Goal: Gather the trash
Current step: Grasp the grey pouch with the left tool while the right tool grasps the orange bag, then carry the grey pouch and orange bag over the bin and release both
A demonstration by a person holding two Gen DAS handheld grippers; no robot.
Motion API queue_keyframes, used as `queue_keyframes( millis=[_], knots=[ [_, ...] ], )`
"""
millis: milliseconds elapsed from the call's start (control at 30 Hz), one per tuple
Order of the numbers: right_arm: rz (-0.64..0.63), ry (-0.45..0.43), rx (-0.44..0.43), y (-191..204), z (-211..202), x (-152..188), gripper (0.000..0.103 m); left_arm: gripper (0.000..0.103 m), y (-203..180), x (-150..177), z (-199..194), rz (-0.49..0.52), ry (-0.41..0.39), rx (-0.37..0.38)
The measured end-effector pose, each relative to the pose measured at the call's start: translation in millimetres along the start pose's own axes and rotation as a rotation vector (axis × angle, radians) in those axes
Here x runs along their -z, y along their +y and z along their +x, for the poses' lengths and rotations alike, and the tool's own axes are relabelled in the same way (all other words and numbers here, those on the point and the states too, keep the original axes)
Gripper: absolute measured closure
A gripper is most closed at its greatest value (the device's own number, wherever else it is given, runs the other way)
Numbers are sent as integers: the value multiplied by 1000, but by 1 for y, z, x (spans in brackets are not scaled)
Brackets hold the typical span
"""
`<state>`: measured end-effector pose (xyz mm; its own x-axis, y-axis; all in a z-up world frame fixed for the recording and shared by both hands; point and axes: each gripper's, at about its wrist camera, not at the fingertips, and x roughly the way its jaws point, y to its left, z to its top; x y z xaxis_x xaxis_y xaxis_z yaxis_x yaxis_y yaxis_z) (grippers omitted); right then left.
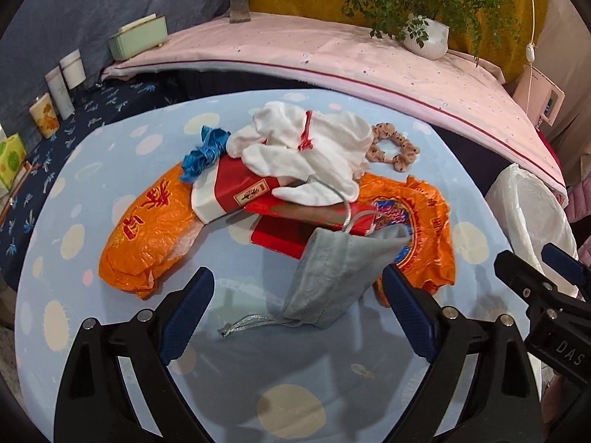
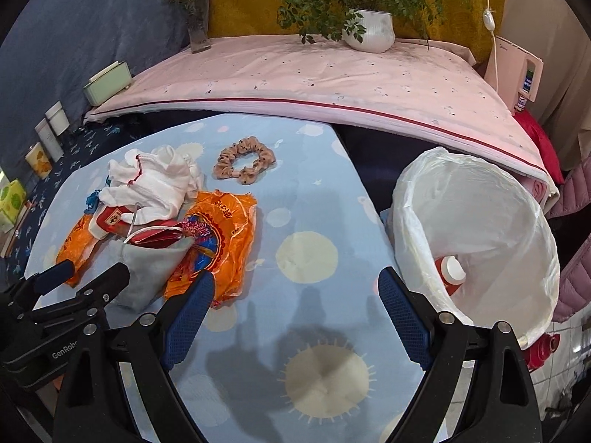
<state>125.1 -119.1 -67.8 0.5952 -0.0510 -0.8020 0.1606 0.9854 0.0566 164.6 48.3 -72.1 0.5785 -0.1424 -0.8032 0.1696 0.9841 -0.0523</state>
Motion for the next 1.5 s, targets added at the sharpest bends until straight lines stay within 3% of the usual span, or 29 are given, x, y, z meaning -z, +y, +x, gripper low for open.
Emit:
queue_keyframes(
  millis=[100, 333, 367, 600, 733, 900, 1500],
  knots=[
    [4, 18, -10, 5, 12, -3, 20, 18, 4, 2, 11, -5, 26, 31],
    [-15, 59, -42, 21, 39, -8, 35, 42, 8, 4, 27, -33, 80, 113],
    [-18, 67, -49, 22, 43, -8, 39, 43, 8, 3, 27, -37, 78, 121],
    [-23, 124, -123, 30, 62, -1, 77, 77, 6, 4, 32, -52, 109, 172],
    [-35, 109, -144, 32, 56, 1, 88, 92, 2, 5, 29, -47, 109, 180],
    [-19, 87, -170, 26, 43, 0, 94, 95, -4, 3, 17, -44, 89, 179],
    [68, -126, -123, -40, -49, -30, 96, 96, -72, -34, -62, 57, -61, 291]
  ],
)
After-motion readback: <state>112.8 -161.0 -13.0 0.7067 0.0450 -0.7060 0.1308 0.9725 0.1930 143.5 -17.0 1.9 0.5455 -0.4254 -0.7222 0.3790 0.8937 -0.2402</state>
